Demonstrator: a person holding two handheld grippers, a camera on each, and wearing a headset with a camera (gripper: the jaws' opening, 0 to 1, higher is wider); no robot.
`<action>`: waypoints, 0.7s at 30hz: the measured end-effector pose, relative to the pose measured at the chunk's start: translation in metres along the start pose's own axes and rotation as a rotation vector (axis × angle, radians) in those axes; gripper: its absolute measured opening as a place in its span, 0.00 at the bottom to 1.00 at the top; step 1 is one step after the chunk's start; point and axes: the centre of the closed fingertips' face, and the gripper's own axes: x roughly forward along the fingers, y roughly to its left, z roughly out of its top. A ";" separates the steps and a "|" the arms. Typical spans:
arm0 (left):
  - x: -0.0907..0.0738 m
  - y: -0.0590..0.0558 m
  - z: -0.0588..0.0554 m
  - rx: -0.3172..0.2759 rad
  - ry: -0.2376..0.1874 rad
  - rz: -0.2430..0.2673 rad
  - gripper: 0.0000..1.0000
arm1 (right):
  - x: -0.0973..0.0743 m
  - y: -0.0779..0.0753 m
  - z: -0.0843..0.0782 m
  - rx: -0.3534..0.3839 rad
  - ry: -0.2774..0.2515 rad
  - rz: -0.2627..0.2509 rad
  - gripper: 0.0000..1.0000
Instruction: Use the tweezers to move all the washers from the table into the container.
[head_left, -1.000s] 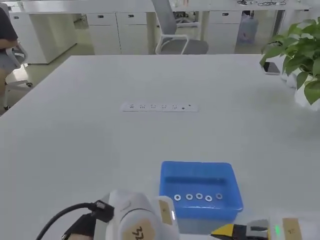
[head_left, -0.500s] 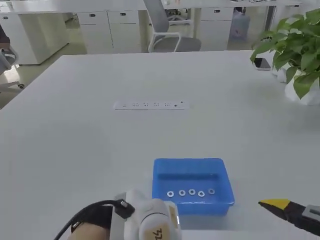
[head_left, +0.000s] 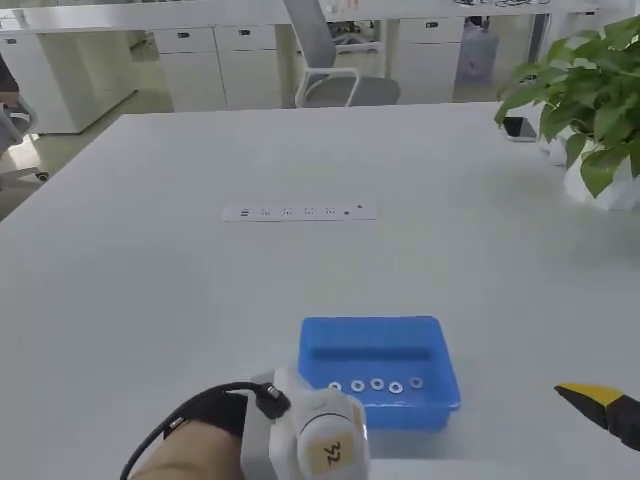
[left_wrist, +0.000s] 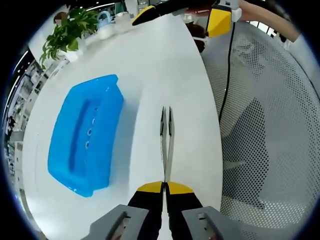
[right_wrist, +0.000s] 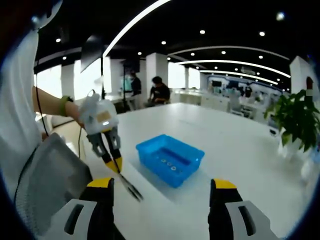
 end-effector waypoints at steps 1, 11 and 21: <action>0.000 0.000 0.000 0.006 0.004 -0.001 0.00 | -0.001 0.000 0.000 0.000 -0.003 -0.003 0.77; -0.003 0.001 -0.003 -0.007 -0.010 0.009 0.01 | -0.001 0.002 0.003 0.014 -0.019 0.003 0.78; -0.036 -0.007 -0.011 -0.314 -0.230 0.103 0.31 | 0.004 0.001 0.007 0.012 -0.038 -0.002 0.87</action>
